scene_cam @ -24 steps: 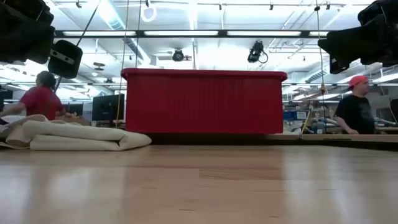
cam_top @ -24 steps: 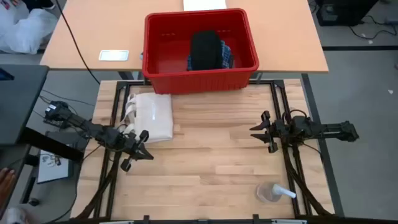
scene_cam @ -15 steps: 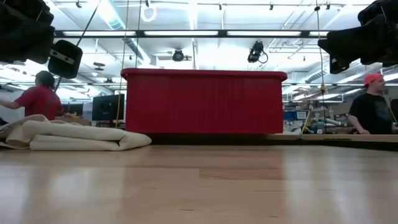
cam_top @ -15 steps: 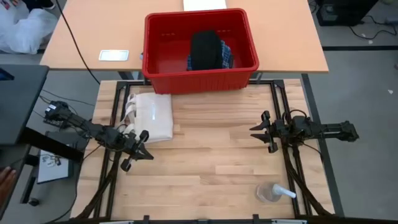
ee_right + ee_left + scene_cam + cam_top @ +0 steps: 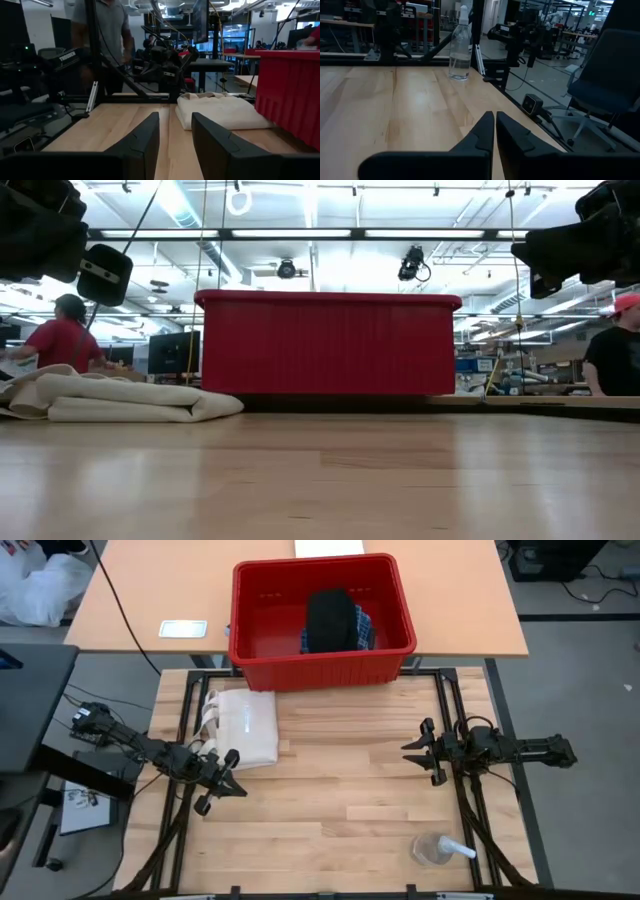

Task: Fold laundry

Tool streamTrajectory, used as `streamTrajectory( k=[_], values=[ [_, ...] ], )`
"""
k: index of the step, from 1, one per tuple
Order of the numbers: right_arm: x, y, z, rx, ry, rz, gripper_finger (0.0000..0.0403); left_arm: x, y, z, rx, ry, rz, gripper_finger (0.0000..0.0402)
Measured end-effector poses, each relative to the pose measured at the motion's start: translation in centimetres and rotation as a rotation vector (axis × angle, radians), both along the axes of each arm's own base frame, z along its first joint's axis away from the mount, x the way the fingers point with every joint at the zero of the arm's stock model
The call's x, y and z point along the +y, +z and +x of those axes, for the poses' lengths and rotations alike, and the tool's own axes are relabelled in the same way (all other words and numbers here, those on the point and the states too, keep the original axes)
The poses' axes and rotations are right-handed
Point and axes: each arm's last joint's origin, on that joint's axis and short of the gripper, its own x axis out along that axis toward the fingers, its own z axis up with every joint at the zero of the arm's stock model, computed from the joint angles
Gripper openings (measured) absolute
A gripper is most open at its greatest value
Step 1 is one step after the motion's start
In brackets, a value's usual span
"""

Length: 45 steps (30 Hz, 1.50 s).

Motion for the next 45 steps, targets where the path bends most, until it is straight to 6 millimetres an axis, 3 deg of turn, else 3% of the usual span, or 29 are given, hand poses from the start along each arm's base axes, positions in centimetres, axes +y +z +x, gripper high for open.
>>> streamTrajectory(
  k=[36, 45],
  values=[
    [0.00, -0.01, 0.00, 0.000, 0.000, 0.000, 0.0123, 0.00, 0.00, 0.00, 0.000, 0.000, 0.000, 0.0025],
    [0.00, 0.01, 0.00, 0.000, 0.000, 0.000, 0.0123, 0.00, 0.01, 0.00, -0.042, -0.002, 0.091, 0.0025]
  ],
)
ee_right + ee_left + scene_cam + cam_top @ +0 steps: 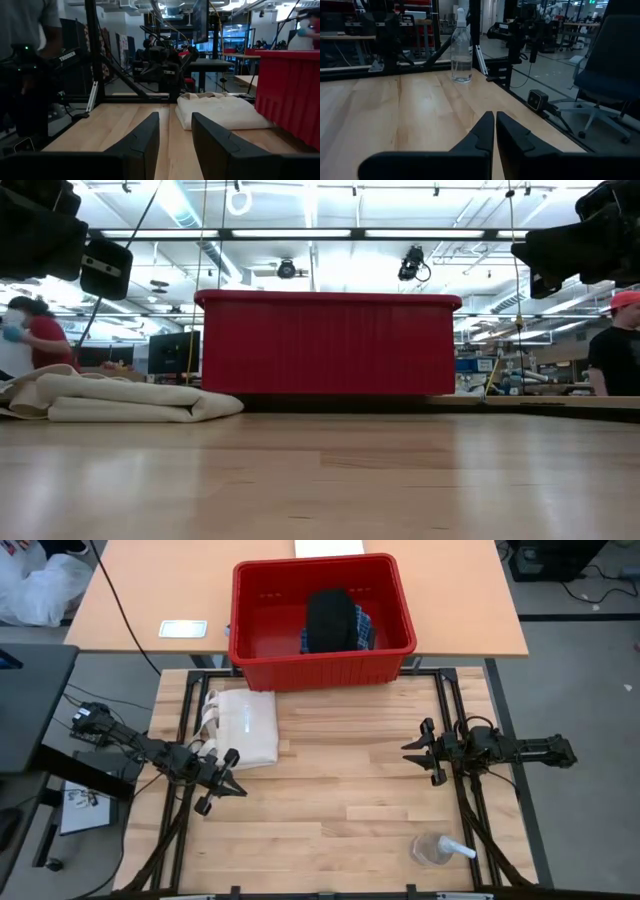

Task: Fold laundry
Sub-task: Remove the black shorts from the red laundry bin

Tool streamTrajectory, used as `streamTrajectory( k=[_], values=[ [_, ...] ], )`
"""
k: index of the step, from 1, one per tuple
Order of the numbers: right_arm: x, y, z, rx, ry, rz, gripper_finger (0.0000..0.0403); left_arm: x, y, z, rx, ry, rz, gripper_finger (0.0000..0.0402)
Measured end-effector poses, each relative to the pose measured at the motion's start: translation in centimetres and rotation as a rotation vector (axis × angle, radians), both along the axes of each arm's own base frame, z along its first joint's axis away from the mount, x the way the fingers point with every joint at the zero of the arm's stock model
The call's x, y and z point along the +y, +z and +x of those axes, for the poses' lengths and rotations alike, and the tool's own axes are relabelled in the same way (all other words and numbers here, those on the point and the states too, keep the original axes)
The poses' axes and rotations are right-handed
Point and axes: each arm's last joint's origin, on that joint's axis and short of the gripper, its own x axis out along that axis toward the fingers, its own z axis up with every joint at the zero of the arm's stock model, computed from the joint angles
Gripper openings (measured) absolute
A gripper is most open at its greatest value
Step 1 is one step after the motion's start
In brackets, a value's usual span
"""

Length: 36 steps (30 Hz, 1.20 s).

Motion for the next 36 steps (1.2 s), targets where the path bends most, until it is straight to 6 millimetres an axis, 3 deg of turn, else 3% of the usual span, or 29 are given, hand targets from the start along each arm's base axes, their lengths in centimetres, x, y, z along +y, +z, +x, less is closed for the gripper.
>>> streamTrajectory(
  k=[14, 20, 28, 31, 36],
  values=[
    [0.0, 0.0, 0.0, 0.000, 0.001, 0.000, 0.0123, 0.1, 0.0, 0.0, -0.004, 0.020, 0.005, 0.0025],
    [0.0, 0.0, 0.0, 0.000, 0.000, 0.000, 0.0123, 0.6, 2.4, 0.0, -0.193, 0.183, -0.202, 0.0025],
    [-0.2, 0.0, 0.0, -0.004, -0.059, 0.001, 0.0123, 0.8, 3.5, -0.3, -0.295, 0.193, -0.256, 0.0025],
    [-0.3, 0.7, -0.1, -0.078, -0.108, 0.024, 0.0123, 0.9, 3.9, -0.4, -0.330, 0.198, -0.283, 0.0025],
    [-0.4, 2.8, -0.7, -0.300, -0.087, 0.229, 0.0123, 1.2, 5.1, -1.0, -0.460, 0.198, -0.355, 0.0025]
  ],
)
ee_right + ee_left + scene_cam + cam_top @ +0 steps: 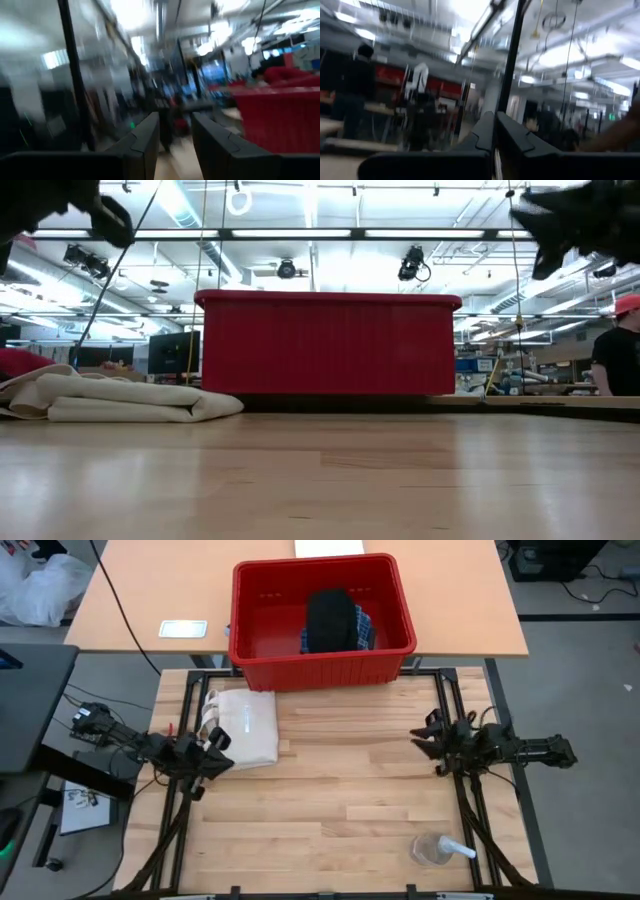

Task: Fold laundry
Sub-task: Remove the black shorts from the red laundry bin

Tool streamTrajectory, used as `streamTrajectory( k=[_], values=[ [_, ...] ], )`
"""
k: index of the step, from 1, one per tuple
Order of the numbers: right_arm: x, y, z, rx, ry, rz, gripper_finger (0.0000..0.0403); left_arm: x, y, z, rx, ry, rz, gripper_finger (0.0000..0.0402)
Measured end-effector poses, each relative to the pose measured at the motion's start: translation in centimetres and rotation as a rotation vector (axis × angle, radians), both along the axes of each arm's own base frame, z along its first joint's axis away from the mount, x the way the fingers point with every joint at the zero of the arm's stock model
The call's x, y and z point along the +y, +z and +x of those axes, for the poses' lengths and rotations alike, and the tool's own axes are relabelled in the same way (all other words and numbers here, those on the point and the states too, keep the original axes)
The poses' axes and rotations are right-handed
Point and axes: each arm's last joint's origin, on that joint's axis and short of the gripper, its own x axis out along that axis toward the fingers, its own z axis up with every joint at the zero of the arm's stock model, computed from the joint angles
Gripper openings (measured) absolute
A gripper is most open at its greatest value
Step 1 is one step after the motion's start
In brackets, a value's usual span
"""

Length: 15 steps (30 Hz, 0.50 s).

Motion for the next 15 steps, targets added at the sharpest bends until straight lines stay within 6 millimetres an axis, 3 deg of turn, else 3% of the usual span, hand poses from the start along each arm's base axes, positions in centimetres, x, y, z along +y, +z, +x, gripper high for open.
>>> streamTrajectory(
  k=[3, 9, 15],
  values=[
    [0.0, 1.2, -0.6, -0.147, 0.066, 0.131, 0.0123, 0.2, 0.7, -0.4, -0.083, 0.011, -0.022, 0.0025],
    [0.2, 1.9, -1.1, -0.237, 0.159, 0.147, 0.0123, 0.6, 1.8, -1.3, -0.222, 0.014, -0.087, 0.0025],
    [-0.3, 2.6, -1.7, -0.349, 0.081, 0.280, 0.0123, 1.1, 2.7, -2.2, -0.333, -0.092, -0.280, 0.0025]
  ],
)
